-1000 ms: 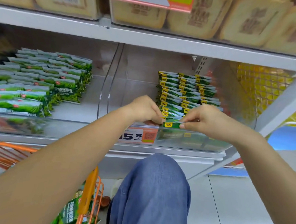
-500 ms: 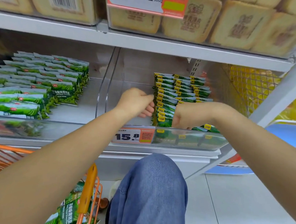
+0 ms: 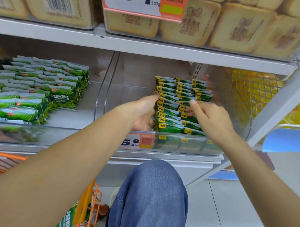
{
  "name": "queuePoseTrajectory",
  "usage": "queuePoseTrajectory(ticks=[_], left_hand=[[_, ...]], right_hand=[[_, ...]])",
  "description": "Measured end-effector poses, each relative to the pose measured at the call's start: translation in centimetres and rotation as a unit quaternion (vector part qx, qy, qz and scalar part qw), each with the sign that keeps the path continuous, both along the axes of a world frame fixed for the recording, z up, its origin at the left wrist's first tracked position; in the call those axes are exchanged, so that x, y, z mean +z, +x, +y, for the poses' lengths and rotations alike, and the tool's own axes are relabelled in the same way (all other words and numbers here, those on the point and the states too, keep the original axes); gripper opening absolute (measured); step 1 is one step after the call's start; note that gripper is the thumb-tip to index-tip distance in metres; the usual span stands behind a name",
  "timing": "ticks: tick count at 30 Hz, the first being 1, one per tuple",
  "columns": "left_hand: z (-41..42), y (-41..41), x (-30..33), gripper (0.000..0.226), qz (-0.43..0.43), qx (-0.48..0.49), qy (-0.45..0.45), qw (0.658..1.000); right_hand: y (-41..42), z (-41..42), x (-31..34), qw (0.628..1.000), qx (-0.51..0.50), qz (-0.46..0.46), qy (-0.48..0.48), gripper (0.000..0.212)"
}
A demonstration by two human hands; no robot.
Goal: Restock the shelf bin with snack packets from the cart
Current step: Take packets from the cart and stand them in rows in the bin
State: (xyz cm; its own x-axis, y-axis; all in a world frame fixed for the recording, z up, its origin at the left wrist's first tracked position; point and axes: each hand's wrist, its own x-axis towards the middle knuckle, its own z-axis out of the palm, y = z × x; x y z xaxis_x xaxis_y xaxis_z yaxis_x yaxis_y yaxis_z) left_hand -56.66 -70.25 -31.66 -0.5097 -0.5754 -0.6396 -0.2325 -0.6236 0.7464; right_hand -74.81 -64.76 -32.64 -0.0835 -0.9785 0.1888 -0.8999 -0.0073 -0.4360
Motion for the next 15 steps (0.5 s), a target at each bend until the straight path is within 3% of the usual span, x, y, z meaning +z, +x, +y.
queuePoseTrajectory(ticks=[5, 11, 13, 15], left_hand=[[-1.2, -1.1, -1.3, 0.072, 0.017, -0.034, 0.024, 0.999], [-0.7, -0.4, -0.7, 0.073, -0.026, -0.069, -0.001, 0.997], [0.3, 0.5, 0.6, 0.072, -0.100, -0.081, -0.106, 0.986], [1.5, 2.3, 1.8, 0.063, -0.171, -0.108, -0.286, 0.936]], right_hand=[[-0.5, -0.2, -1.3, 0.982, -0.100, -0.129, -0.092, 0.064], [-0.6, -0.1, -1.7, 0.988, -0.087, -0.072, -0.105, 0.059], [-0.6, -0.1, -1.9, 0.989, -0.080, -0.043, -0.115, 0.063], [0.1, 0.3, -1.9, 0.990, -0.054, -0.027, -0.124, 0.062]])
